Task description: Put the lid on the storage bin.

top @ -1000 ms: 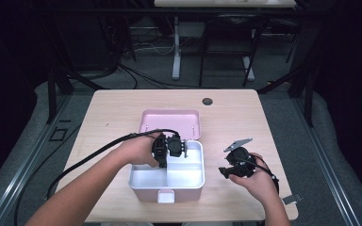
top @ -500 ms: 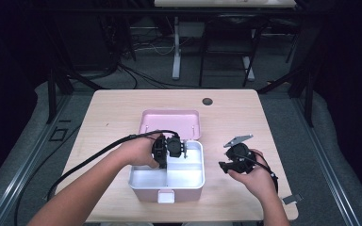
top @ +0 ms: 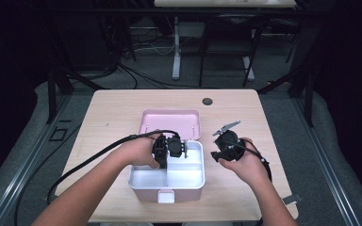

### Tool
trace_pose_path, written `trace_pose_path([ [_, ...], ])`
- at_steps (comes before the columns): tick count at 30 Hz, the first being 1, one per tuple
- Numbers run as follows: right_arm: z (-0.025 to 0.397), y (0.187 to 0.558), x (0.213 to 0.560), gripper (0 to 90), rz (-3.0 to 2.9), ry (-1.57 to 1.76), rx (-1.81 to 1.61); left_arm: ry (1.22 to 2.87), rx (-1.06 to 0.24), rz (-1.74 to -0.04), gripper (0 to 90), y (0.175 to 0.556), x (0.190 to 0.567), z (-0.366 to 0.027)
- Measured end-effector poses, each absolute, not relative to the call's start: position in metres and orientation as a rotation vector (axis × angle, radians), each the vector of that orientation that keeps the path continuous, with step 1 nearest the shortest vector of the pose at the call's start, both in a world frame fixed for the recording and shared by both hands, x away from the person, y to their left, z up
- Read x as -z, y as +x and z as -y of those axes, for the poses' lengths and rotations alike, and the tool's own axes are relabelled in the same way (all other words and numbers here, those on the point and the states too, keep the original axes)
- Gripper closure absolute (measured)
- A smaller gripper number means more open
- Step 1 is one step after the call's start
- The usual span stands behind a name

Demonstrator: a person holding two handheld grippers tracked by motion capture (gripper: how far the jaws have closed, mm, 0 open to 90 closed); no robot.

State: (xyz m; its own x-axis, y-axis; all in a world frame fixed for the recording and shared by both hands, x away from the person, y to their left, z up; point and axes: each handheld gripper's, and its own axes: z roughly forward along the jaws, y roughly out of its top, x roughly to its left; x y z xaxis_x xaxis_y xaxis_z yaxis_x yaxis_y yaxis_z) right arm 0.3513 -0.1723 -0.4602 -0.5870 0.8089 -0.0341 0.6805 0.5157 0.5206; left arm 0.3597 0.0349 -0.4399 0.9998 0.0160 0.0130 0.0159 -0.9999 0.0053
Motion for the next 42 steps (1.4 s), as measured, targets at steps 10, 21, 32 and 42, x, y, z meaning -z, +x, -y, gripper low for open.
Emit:
trace_pose_path([
  [10,0.175,0.379,0.440,61.9,-2.472,1.393,-0.685,3.137,0.000,-0.018,86.6,0.362,0.440,-0.035],
  [21,0.170,0.402,0.432,63.9,-2.477,1.470,-0.692,3.138,-0.005,-0.016,86.7,0.361,0.440,-0.034],
  [32,0.151,0.427,0.430,65.5,-2.467,1.513,-0.674,3.139,-0.012,-0.011,86.8,0.360,0.440,-0.034],
  [42,0.138,0.457,0.432,68.9,-2.414,1.661,-0.677,3.135,-0.010,-0.010,87.0,0.360,0.440,-0.034],
])
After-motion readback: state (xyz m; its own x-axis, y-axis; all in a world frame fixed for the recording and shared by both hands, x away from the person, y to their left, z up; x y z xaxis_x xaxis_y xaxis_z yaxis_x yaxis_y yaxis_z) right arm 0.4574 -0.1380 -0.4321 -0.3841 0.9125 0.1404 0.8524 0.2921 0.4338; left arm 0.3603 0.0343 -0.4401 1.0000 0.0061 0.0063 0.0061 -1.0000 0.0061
